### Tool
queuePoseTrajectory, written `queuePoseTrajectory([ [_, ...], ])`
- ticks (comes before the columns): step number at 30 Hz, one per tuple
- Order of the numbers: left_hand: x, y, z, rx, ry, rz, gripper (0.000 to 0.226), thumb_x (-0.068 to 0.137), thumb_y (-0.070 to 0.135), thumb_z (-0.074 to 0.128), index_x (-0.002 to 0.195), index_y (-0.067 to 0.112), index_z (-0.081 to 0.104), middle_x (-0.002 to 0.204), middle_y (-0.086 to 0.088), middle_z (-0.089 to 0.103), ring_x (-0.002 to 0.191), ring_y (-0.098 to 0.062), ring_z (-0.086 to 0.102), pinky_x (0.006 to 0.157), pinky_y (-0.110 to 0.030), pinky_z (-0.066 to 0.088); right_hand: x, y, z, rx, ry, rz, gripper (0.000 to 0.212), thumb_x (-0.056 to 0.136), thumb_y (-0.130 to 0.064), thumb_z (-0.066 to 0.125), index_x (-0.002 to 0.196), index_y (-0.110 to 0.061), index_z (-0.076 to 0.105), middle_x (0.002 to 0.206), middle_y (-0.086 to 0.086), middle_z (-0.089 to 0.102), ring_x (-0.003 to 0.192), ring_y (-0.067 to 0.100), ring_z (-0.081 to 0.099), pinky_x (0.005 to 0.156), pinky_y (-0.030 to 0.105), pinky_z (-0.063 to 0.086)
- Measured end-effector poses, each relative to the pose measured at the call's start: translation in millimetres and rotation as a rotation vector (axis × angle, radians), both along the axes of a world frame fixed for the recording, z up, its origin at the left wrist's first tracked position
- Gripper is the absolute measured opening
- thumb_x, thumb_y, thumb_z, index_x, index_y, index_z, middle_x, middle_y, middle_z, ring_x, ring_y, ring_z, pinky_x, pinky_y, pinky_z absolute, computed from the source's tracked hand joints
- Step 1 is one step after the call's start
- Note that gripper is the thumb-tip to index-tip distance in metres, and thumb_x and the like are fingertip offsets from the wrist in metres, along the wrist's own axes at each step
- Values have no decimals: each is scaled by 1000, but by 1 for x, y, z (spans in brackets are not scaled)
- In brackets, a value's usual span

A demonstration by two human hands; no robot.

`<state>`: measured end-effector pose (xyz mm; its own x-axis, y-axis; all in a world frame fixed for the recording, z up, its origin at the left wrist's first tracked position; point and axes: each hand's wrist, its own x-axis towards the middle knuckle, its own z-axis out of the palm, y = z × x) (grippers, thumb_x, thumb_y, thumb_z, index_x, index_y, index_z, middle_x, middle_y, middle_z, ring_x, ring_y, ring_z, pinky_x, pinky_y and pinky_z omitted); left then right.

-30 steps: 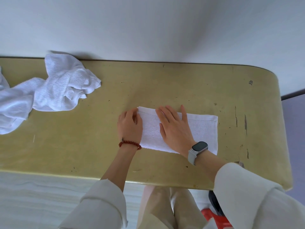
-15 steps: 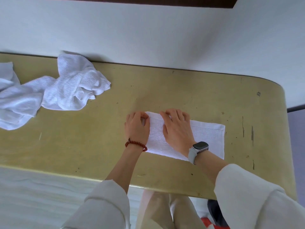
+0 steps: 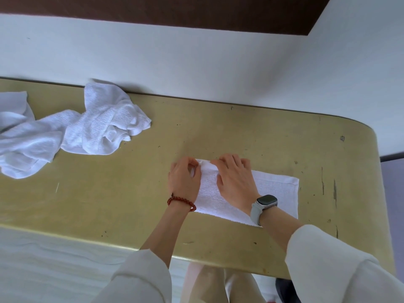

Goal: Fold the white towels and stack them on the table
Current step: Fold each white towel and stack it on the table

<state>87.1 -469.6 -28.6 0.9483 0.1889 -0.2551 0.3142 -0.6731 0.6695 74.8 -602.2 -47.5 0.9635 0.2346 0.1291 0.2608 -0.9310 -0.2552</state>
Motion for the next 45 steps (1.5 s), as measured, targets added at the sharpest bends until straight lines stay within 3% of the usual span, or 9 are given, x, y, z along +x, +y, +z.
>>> queuePoseTrajectory([
  [13,19,9,4,0,80,51,10,89,13,54,93,12,63,83,4,61,76,-10,54,65,-17,39,7,-6,-1,-19,27,58,30,63,-12,71,93,-15,65,87,-1,62,75,21,59,67,34,45],
  [18,19,9,-1,94,34,21,12,88,14,53,95,11,63,95,-1,64,76,-11,52,66,-20,37,2,-7,-3,-5,-12,48,38,70,-12,67,107,-13,60,93,0,62,80,21,58,71,35,45],
  [22,8,4,-5,155,-58,-23,21,92,12,47,109,7,59,106,-5,60,88,-23,57,71,-30,45,-12,-16,-7,-70,39,90,43,86,-18,43,129,-15,43,122,2,55,111,21,53,95,47,39],
  [25,1,1,-18,225,-218,-142,23,88,9,45,100,1,63,93,-14,63,81,-33,59,60,-36,49,-22,-27,-14,-148,133,99,45,93,-28,29,134,-13,39,140,4,44,130,24,41,105,53,29],
  [27,0,4,-30,320,-299,-178,20,79,-3,57,97,1,66,87,-14,63,78,-31,56,56,-33,50,-24,-30,-19,-171,172,99,48,94,-32,25,137,-15,36,144,3,40,133,24,37,107,52,22],
  [30,-1,8,-38,423,-327,-185,28,75,-5,61,101,4,66,93,-13,64,88,-22,41,66,-37,49,-23,-30,-20,-170,179,89,49,94,-34,25,139,-16,33,145,2,39,134,23,35,108,50,19],
  [37,-20,-12,-26,656,-248,-504,49,93,28,26,131,3,44,140,-12,44,132,-27,35,106,-44,23,-23,-28,-19,-121,170,50,49,93,-32,27,138,-15,32,144,3,40,134,22,37,109,53,23],
  [40,-30,-11,-32,680,-86,-579,60,98,39,6,135,3,36,142,-20,38,132,-36,35,108,-50,26,-25,-40,-11,-71,152,26,48,93,-27,26,137,-11,34,145,8,39,135,22,34,111,53,22],
  [45,-15,0,-34,696,-10,-674,73,93,52,-3,141,7,29,148,-19,28,136,-39,25,109,-56,18,-36,-80,-10,-120,232,-69,51,96,-31,18,139,-10,34,147,10,34,137,24,28,112,48,12],
])
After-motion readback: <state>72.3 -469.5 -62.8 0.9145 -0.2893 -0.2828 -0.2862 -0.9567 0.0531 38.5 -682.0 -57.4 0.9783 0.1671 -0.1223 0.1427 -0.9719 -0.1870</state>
